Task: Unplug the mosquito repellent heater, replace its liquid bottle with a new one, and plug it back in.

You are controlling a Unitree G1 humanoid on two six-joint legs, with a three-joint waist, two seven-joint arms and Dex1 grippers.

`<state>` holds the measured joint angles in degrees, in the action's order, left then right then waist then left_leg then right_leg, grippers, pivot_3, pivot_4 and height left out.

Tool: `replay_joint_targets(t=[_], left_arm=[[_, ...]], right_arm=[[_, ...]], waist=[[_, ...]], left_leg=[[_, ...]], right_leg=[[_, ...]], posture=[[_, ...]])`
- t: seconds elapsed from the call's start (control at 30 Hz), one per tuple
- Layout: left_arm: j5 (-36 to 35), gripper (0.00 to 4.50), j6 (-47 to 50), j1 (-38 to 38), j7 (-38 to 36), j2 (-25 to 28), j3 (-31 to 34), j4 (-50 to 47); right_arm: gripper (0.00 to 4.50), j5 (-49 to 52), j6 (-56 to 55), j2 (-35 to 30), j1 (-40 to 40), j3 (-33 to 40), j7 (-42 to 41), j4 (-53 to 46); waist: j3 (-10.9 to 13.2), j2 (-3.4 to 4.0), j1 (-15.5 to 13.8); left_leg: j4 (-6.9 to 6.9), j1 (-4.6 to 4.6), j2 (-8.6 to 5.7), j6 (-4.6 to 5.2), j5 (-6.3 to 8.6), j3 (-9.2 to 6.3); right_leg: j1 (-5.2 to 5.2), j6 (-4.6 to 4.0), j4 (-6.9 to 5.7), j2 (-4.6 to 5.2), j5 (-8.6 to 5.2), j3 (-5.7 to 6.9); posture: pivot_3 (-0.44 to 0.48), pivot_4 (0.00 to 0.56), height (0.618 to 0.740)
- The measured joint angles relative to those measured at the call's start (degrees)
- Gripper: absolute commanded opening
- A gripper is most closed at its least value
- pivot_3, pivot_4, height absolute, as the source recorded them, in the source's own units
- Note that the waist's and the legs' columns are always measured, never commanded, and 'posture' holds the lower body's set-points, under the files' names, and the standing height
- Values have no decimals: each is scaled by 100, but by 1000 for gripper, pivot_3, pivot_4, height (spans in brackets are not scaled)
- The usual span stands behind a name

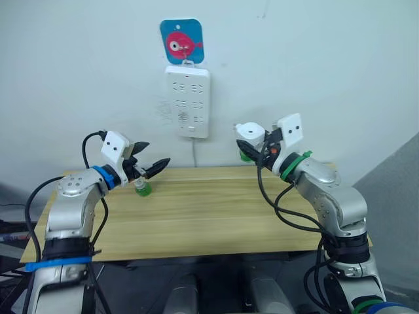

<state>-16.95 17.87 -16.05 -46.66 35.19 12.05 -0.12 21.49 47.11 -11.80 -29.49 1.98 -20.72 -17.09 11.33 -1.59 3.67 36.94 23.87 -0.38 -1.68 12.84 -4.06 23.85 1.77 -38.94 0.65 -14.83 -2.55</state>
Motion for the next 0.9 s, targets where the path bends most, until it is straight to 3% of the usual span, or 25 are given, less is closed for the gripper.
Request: replay_joint_targets(t=[0.13,0.2,0.4,0.63,0.9], left_arm=[[-86,4477,121,1051,351,-443,-217,-1433],[-102,4477,158,1252,647,-882,-465,-1961],[269,4477,-308,737,1487,-2270,-1562,-1976],[687,4477,-930,22,1890,-2911,-2099,-1155],[674,4477,-1106,-155,1966,-3073,-2167,-858]], right_arm=[[2952,742,826,291,-86,947,305,389],[2952,1430,1587,752,-358,1875,814,702],[2952,3375,3012,1536,-1153,3751,2304,1125],[2952,5139,3330,1571,-1241,4194,3766,1314],[2952,6752,2615,1260,-799,3382,4935,1283]], waist=[[6,7,-108],[12,13,-161],[24,33,-214],[26,38,-140],[26,38,-45]], left_leg=[[1,-7,-7,0,0,2],[4,-7,-4,1,-1,5],[6,-10,-2,11,-7,19],[1,-6,0,13,-7,69],[2,-8,7,13,-7,78]], right_leg=[[-12,-1,4,13,-1,4],[-14,-2,2,14,-1,6],[-34,-2,1,9,-1,19],[-31,1,2,-9,-3,19],[-30,7,8,-39,-7,11]], posture=[[-8,198,740],[4,200,740],[-2,197,740],[-18,190,740],[-40,181,740]])
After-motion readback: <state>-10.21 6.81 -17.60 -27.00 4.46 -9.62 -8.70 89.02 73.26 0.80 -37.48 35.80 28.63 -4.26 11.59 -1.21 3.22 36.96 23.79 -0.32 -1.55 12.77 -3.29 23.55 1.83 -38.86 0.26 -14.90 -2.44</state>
